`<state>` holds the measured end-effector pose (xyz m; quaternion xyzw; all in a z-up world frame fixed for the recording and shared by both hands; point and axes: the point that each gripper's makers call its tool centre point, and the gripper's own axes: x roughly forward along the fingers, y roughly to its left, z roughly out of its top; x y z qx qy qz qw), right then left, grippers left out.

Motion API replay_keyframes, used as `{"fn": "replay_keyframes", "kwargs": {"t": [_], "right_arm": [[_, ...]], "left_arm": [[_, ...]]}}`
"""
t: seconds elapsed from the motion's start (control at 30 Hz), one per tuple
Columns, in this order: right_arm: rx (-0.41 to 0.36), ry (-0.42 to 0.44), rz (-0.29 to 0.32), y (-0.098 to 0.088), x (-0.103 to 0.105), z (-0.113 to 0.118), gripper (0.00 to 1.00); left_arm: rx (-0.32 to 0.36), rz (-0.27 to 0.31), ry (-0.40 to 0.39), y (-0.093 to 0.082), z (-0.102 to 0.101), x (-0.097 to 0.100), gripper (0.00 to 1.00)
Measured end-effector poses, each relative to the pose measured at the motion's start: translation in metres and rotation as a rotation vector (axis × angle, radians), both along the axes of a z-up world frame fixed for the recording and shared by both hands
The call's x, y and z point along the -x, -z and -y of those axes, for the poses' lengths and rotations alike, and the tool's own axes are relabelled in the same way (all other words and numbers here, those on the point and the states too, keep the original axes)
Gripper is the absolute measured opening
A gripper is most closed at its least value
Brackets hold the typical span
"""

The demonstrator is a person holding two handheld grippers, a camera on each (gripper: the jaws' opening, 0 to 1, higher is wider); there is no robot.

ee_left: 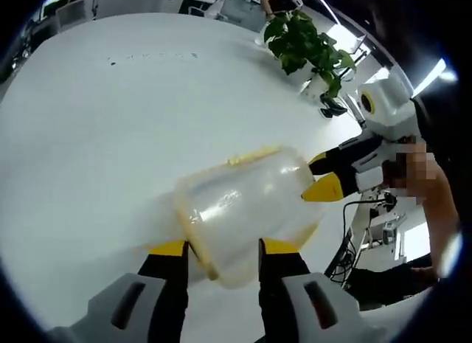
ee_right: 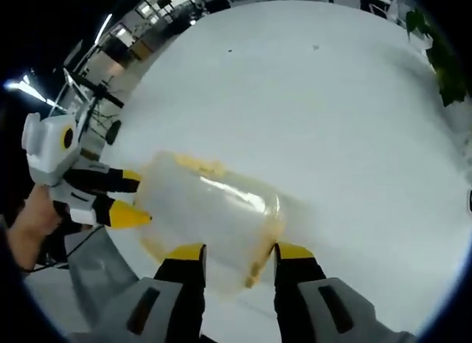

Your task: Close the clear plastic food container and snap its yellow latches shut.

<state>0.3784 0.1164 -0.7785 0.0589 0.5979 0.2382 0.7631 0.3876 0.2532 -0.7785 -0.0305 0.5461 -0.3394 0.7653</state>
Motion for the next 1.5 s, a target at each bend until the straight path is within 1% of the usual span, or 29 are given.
{"fn": "replay_keyframes", "kwargs": {"t": [0.03, 0.07, 0.17, 0.3, 0.4, 0.5, 0.53, 0.63, 0.7, 0.8, 0.83, 0.87, 0.93, 0.97, 1.0, 1.03, 1.07, 1.1, 1.13, 1.17, 1.2, 1.23, 1.3, 1.33, 1.37, 1.4, 1.43, 1.47, 1.5], "right_arm": [[0.003, -0.049, 0.019, 0.0, -0.001, 0.0, 0.36], [0.005, -0.048, 0.031, -0.001, -0.002, -0.002, 0.38], [0.022, -0.093, 0.023, -0.001, 0.001, -0.002, 0.41], [0.007, -0.089, 0.029, -0.003, -0.002, -0.001, 0.41], [0.03, -0.149, 0.055, -0.007, -0.001, -0.001, 0.41], [0.046, -0.164, 0.05, -0.008, -0.002, 0.001, 0.42], [0.052, -0.193, 0.069, -0.009, -0.002, -0.001, 0.42], [0.072, -0.243, 0.075, -0.011, -0.001, -0.001, 0.41], [0.081, -0.262, 0.081, -0.011, -0.003, -0.001, 0.41], [0.13, -0.328, 0.09, -0.011, -0.001, 0.002, 0.41], [0.14, -0.347, 0.102, -0.011, -0.001, 0.002, 0.41], [0.143, -0.358, 0.104, -0.012, -0.001, 0.001, 0.42], [0.15, -0.383, 0.104, -0.013, 0.001, 0.0, 0.41], [0.159, -0.416, 0.113, -0.014, 0.0, 0.001, 0.41], [0.165, -0.455, 0.12, -0.014, 0.002, 0.0, 0.41], [0.17, -0.451, 0.122, -0.014, 0.003, 0.0, 0.41], [0.187, -0.465, 0.115, -0.013, 0.004, 0.002, 0.41], [0.202, -0.503, 0.12, -0.013, 0.004, 0.004, 0.41], [0.207, -0.508, 0.136, -0.013, 0.003, 0.003, 0.41], [0.207, -0.514, 0.13, -0.013, 0.004, 0.003, 0.41], [0.2, -0.544, 0.131, -0.013, 0.007, 0.001, 0.4], [0.201, -0.544, 0.134, -0.013, 0.006, 0.001, 0.4], [0.222, -0.573, 0.138, -0.014, 0.007, 0.002, 0.4], [0.233, -0.592, 0.14, -0.015, 0.008, 0.003, 0.4], [0.236, -0.601, 0.146, -0.015, 0.007, 0.002, 0.4], [0.233, -0.607, 0.145, -0.015, 0.007, 0.001, 0.4], [0.232, -0.607, 0.145, -0.015, 0.007, 0.001, 0.4], [0.233, -0.617, 0.143, -0.014, 0.008, 0.001, 0.39], [0.241, -0.632, 0.143, -0.015, 0.008, 0.001, 0.39]], "left_arm": [[0.005, 0.007, 0.0, -0.001, 0.001, 0.001, 0.37], [0.012, 0.008, -0.001, -0.001, -0.001, 0.0, 0.37], [0.026, 0.016, 0.013, -0.002, 0.002, 0.0, 0.39], [0.035, 0.011, 0.02, -0.005, -0.001, 0.001, 0.4], [0.047, 0.031, 0.027, -0.012, -0.002, -0.001, 0.41], [0.048, 0.038, 0.048, -0.015, 0.001, -0.001, 0.41], [0.05, 0.035, 0.058, -0.015, 0.001, 0.0, 0.42], [0.029, 0.052, 0.088, -0.017, -0.002, -0.002, 0.42], [0.028, 0.045, 0.1, -0.018, -0.001, 0.0, 0.44], [0.007, 0.049, 0.121, -0.019, -0.004, -0.001, 0.44], [-0.001, 0.055, 0.134, -0.019, -0.003, -0.001, 0.44], [-0.009, 0.08, 0.157, -0.021, -0.004, -0.003, 0.43], [-0.032, 0.103, 0.216, -0.022, -0.003, 0.0, 0.43], [-0.044, 0.119, 0.269, -0.023, -0.001, 0.001, 0.41], [-0.052, 0.129, 0.285, -0.023, -0.001, 0.001, 0.39], [-0.078, 0.131, 0.314, -0.023, -0.003, 0.002, 0.39], [-0.08, 0.145, 0.339, -0.024, -0.002, 0.002, 0.39], [-0.085, 0.151, 0.335, -0.025, -0.001, 0.0, 0.39], [-0.101, 0.177, 0.377, -0.027, -0.002, -0.001, 0.4], [-0.099, 0.188, 0.393, -0.029, -0.001, -0.002, 0.4], [-0.103, 0.191, 0.401, -0.03, 0.0, -0.001, 0.4], [-0.114, 0.198, 0.424, -0.03, -0.001, -0.001, 0.4], [-0.116, 0.213, 0.459, -0.032, 0.001, 0.0, 0.4], [-0.128, 0.224, 0.5, -0.032, 0.0, 0.0, 0.4], [-0.133, 0.231, 0.503, -0.032, 0.0, -0.001, 0.4], [-0.177, 0.255, 0.532, -0.032, -0.004, -0.004, 0.4], [-0.192, 0.274, 0.567, -0.032, -0.004, -0.005, 0.4], [-0.195, 0.284, 0.576, -0.033, -0.003, -0.005, 0.4], [-0.189, 0.279, 0.572, -0.033, -0.001, -0.003, 0.4]]}}
